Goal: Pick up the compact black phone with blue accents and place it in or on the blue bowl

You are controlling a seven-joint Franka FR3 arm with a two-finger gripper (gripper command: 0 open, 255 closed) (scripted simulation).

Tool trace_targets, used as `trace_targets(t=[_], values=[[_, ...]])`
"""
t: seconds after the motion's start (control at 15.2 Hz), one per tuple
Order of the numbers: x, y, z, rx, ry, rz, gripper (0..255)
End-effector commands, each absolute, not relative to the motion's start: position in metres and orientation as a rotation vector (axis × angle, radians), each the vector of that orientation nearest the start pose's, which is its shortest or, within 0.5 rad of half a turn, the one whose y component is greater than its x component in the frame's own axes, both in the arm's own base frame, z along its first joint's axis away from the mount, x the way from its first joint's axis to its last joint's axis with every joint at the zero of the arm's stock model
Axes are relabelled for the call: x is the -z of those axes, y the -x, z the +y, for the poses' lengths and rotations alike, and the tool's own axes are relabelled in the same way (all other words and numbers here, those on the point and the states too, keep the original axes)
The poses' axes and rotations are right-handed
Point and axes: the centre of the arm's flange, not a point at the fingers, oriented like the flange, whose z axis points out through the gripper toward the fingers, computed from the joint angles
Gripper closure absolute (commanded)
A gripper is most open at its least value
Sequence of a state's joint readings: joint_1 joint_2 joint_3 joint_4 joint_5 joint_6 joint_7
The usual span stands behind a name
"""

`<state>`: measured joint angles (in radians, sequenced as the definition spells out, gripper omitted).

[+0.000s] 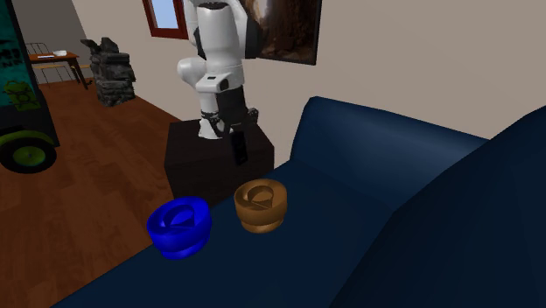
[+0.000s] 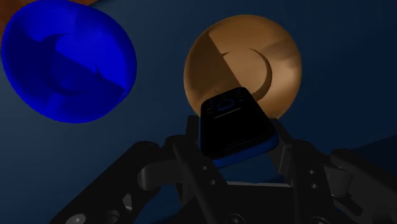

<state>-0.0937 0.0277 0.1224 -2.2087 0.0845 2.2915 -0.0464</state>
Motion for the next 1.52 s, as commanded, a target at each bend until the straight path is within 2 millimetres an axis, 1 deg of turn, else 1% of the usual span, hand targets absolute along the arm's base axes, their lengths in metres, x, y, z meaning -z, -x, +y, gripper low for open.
trace_targets(t=[0.0,0.92,1.45], values=[[-0.373,-0.540,-0.010,0.086,3.072,-0.035,255],[-0.383,-0.567,-0.191,0.086,3.072,-0.035,255],[-0.341,-0.567,-0.191,0.086,3.072,-0.035,255]])
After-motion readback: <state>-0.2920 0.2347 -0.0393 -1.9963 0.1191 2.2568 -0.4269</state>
